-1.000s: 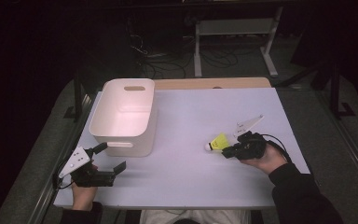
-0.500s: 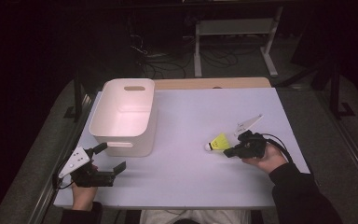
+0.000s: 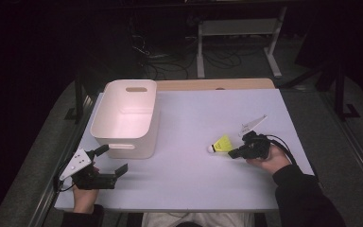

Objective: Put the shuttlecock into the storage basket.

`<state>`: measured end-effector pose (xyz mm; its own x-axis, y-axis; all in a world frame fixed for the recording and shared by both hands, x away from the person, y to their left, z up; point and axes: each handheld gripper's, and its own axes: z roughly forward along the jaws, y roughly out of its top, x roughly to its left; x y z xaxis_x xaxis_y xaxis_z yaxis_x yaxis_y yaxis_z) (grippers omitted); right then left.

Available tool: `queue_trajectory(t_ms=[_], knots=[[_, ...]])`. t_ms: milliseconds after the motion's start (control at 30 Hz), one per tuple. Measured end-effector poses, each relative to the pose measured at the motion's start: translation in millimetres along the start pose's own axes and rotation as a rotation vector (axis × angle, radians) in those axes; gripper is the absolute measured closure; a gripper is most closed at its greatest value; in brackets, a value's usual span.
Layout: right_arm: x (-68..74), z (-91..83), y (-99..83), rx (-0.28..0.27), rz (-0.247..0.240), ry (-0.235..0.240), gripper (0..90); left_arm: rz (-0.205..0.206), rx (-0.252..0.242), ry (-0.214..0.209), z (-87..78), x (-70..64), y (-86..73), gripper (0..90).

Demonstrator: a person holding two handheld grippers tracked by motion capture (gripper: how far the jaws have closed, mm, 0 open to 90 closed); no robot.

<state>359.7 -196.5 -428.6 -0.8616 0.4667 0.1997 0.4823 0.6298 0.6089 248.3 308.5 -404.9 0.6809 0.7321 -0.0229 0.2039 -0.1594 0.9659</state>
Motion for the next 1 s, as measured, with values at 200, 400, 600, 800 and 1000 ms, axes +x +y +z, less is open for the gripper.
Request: queue_trajectory(t_ms=[200,400,600,800,1000], knots=[[-4.6,2.1,-0.1,0.017,0.016,-0.017,88.8,0.000,0.001,-0.001,0.2,0.0,0.0,0.0],[-10.2,0.8,0.9,0.006,0.033,-0.041,88.9,0.000,0.001,-0.001,0.1,0.0,0.0,0.0],[-15.0,-1.2,3.3,-0.011,0.043,-0.051,88.9,0.000,0.000,-0.003,0.0,0.0,0.1,0.0],[-19.6,-2.1,5.1,-0.033,0.049,-0.049,88.9,0.000,0.000,-0.003,-0.1,-0.1,0.1,0.0],[-20.9,-0.9,6.5,-0.035,0.055,-0.044,88.9,-0.002,-0.002,-0.006,-0.1,-0.3,0.1,0.0]])
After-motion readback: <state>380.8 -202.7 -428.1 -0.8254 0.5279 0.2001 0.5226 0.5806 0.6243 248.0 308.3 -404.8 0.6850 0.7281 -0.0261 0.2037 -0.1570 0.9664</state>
